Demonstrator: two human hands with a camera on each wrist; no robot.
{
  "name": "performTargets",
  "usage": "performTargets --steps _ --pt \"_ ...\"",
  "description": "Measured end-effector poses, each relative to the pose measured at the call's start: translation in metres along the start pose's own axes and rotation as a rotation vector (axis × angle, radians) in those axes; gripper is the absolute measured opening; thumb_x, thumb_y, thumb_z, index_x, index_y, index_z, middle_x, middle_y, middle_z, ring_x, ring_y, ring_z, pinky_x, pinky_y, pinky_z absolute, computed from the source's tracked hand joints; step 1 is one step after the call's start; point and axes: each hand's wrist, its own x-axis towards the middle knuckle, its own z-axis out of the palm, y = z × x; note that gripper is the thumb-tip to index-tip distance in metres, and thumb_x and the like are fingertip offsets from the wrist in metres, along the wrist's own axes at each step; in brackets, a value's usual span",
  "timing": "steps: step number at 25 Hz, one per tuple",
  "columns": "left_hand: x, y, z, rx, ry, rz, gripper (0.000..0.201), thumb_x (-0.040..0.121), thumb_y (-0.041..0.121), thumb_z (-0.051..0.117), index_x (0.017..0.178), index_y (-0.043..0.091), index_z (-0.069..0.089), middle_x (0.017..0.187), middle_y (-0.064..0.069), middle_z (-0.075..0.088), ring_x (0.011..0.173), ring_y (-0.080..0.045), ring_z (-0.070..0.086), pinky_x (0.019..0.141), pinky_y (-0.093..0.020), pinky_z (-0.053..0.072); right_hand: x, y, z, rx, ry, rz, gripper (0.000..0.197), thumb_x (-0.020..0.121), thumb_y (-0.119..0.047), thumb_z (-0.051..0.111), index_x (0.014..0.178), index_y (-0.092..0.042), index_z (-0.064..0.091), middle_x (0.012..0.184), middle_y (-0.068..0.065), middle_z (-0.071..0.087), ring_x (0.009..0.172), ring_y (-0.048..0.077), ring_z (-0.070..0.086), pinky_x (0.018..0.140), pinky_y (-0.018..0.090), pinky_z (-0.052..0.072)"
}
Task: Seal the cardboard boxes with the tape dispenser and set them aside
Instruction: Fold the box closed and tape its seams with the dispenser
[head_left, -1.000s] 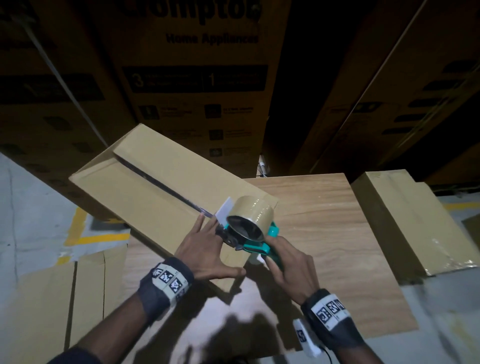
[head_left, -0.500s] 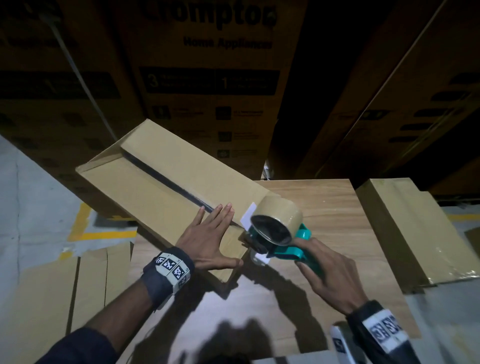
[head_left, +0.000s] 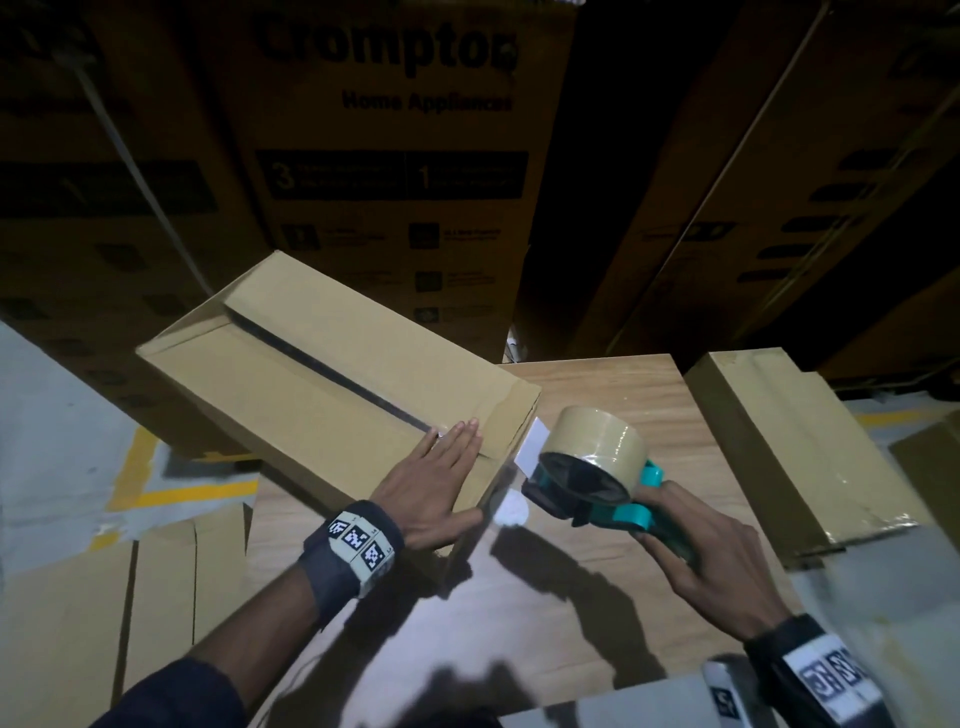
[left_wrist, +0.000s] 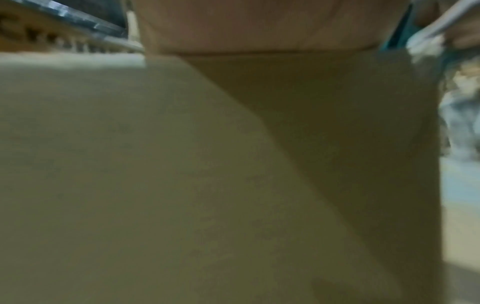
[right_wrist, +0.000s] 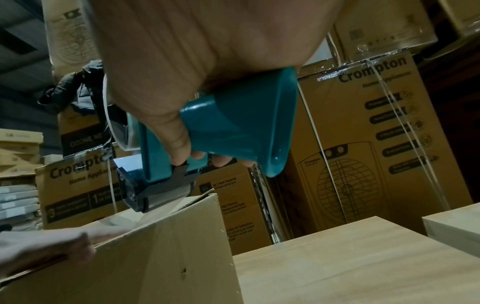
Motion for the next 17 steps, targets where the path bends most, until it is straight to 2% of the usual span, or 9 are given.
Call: performTargets --steps 2,6,8,11,14,17 --pt "0.003 0.01 0.001 -0.039 0.009 -0.014 0.097 0.081 0.067 -0.003 0.158 0.011 -0.02 0.165 -0.01 -0.025 0.156 -0.02 -0.017 0.128 -0.043 -0.007 -0.001 0.002 0.002 0.003 0.043 0.001 0.071 0.081 -0.016 0.084 0.133 -0.047 0.047 0.113 -0.023 0.061 0.082 -0.001 0.062 0.057 0.03 0.059" --pt "0.006 0.028 0.003 -0.107 0.036 -0.013 0.09 0.082 0.056 -0.009 0.159 0.01 -0.017 0.166 -0.011 -0.022 0.157 -0.021 -0.015 0.129 -0.042 -0.004 0.001 0.0 0.002 -0.002 0.074 -0.008 0.071 0.08 -0.015 0.084 0.134 -0.045 0.049 0.115 -0.021 0.063 0.083 0.001 0.063 0.058 0.031 0.06" --pt "0.009 0.036 0.003 -0.114 0.051 -0.025 0.081 0.09 0.047 0.001 0.16 0.01 -0.013 0.166 -0.011 -0.021 0.157 -0.021 -0.014 0.129 -0.041 -0.002 0.003 -0.003 0.001 0.0 0.066 0.0 0.071 0.081 -0.017 0.083 0.135 -0.046 0.048 0.116 -0.021 0.062 0.084 0.003 0.064 0.058 0.033 0.06" --pt "0.014 0.043 0.006 -0.136 0.104 -0.05 0.072 0.104 0.031 0.031 0.162 0.011 -0.006 0.168 -0.01 -0.02 0.158 -0.021 -0.012 0.129 -0.04 0.0 0.004 -0.004 -0.006 -0.015 0.033 0.002 0.068 0.084 -0.022 0.08 0.135 -0.05 0.045 0.118 -0.024 0.059 0.083 0.004 0.063 0.056 0.035 0.059" --pt "0.014 0.044 0.011 -0.142 0.165 -0.049 0.071 0.109 0.029 0.033 0.161 0.012 -0.011 0.169 -0.008 -0.017 0.158 -0.02 -0.009 0.128 -0.035 -0.001 0.003 -0.009 -0.012 -0.008 -0.047 0.018 0.068 0.087 -0.026 0.076 0.137 -0.055 0.042 0.119 -0.031 0.054 0.085 0.003 0.064 0.057 0.035 0.06" --pt "0.013 0.042 0.012 -0.15 0.168 -0.031 0.068 0.111 0.03 0.027 0.157 0.012 -0.019 0.168 -0.009 -0.016 0.158 -0.02 -0.008 0.128 -0.033 -0.001 -0.007 -0.012 -0.017 -0.035 -0.106 0.042 0.081 0.084 -0.021 0.081 0.137 -0.065 0.038 0.123 -0.031 0.055 0.086 0.003 0.065 0.057 0.036 0.06"
